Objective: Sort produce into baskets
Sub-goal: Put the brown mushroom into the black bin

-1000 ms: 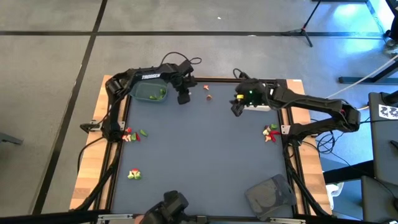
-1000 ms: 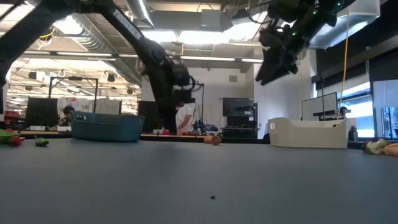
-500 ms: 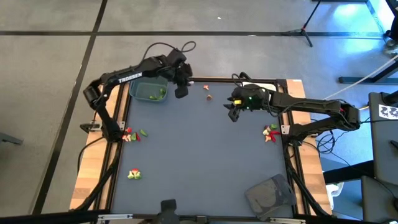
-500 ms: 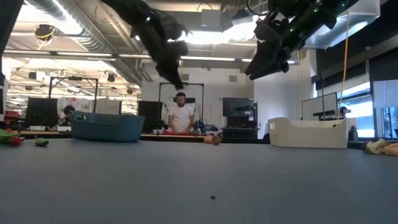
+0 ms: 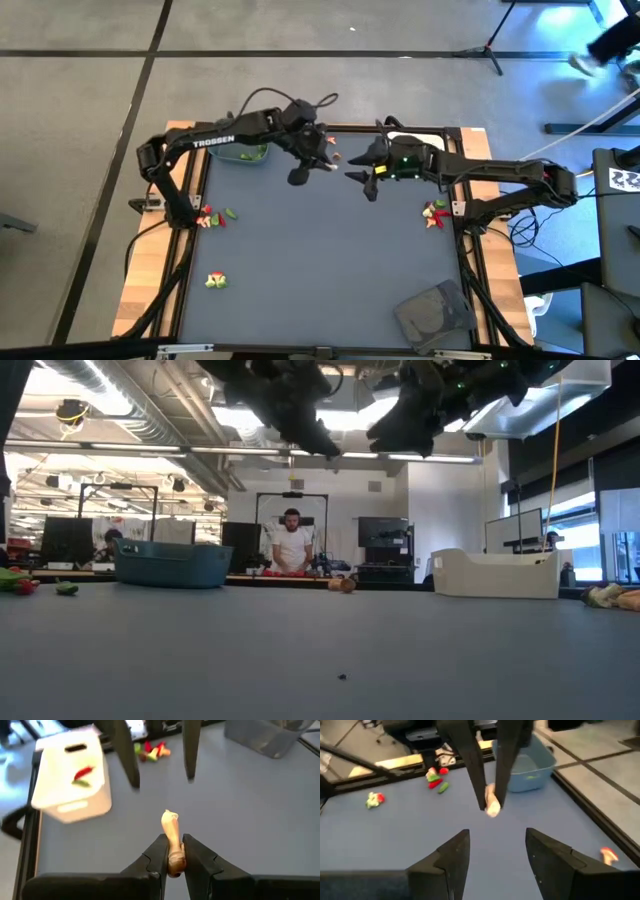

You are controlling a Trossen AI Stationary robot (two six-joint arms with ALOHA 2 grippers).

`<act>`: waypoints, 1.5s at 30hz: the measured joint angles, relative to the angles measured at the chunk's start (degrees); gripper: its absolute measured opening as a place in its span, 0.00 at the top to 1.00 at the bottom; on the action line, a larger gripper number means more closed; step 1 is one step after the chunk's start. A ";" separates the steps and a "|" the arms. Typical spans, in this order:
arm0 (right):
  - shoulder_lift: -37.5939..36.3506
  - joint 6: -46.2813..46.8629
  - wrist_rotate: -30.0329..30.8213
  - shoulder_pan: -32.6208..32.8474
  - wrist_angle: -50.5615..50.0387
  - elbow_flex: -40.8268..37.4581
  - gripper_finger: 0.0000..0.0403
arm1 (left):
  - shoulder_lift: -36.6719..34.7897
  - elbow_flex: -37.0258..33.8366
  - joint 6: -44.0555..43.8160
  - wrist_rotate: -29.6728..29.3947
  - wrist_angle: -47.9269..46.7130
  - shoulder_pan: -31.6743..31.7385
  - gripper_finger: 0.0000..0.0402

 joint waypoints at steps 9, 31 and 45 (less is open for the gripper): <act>2.39 -1.32 -0.56 2.18 4.90 -0.04 0.55 | 0.00 0.00 1.86 -1.22 3.91 -3.52 0.89; 2.39 -1.38 -0.31 2.00 4.97 -0.04 0.98 | 0.00 -0.07 -1.18 -5.66 5.80 -4.29 0.78; -0.08 0.84 2.86 8.01 -22.32 8.96 0.98 | -1.74 -2.06 -5.19 -5.64 -11.13 1.27 0.63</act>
